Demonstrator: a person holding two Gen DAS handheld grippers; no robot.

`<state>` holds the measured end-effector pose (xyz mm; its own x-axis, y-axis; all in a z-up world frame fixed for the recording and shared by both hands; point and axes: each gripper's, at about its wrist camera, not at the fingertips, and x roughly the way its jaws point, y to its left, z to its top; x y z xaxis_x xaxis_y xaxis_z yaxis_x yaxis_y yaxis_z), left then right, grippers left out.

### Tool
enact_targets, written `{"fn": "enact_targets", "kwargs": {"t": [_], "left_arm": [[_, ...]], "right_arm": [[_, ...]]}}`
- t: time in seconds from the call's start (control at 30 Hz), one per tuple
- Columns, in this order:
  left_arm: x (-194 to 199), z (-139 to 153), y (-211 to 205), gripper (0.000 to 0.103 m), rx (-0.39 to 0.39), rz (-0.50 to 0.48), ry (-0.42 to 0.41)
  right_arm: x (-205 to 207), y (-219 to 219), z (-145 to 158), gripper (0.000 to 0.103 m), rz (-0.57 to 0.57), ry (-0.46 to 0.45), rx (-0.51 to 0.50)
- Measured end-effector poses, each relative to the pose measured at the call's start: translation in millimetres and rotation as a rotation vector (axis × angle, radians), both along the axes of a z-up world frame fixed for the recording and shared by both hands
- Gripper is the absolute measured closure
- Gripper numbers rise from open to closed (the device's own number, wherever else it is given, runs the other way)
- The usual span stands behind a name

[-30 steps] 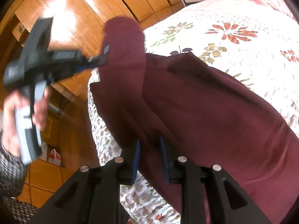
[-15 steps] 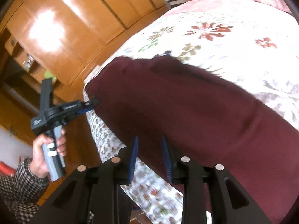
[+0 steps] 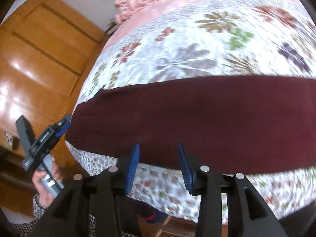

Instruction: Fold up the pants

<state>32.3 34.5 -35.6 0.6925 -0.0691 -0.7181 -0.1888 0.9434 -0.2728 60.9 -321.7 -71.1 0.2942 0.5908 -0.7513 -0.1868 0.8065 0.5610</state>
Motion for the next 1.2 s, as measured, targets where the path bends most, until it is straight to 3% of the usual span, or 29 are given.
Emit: {"fn": "enact_targets", "kwargs": {"t": [0.1, 0.2, 0.23, 0.27, 0.33, 0.47, 0.6, 0.83, 1.17, 1.2], "left_arm": [[28.7, -31.0, -24.4, 0.047, 0.06, -0.074, 0.112], [34.6, -82.2, -24.4, 0.054, 0.032, -0.085, 0.31], [30.6, -90.8, -21.4, 0.054, 0.02, -0.082, 0.304], [22.5, -91.4, -22.2, 0.057, 0.043, -0.087, 0.263], [19.2, -87.2, -27.6, 0.057, 0.086, -0.105, 0.263], [21.9, -65.2, -40.5, 0.042, 0.014, -0.105, 0.215], [32.6, -55.0, -77.4, 0.033, 0.04, -0.171, 0.177], [41.4, -72.5, -121.2, 0.032, 0.03, -0.231, 0.207], [34.4, -80.9, -122.8, 0.025, 0.042, -0.224, 0.225], [35.6, -80.6, -122.4, 0.025, 0.034, -0.22, 0.225]], "right_arm": [[-3.7, -25.8, -0.8, 0.061, -0.064, -0.015, -0.041], [-8.8, -52.1, -6.3, 0.059, -0.119, -0.005, -0.054], [-10.0, -60.4, -7.7, 0.059, -0.132, -0.003, -0.063], [-11.4, -67.4, -9.9, 0.059, -0.146, -0.001, -0.071], [-12.3, -87.9, -14.7, 0.058, -0.193, 0.014, -0.067], [-17.2, -131.7, -16.4, 0.052, -0.327, 0.048, -0.014], [-24.8, -175.0, -19.2, 0.045, -0.444, 0.089, -0.072], [-35.2, -238.6, -49.8, 0.043, -0.597, 0.177, -0.009], [-5.9, -260.4, -74.0, 0.041, -0.681, 0.142, 0.148], [-4.2, -259.5, -72.8, 0.052, -0.681, 0.131, 0.144]]}}
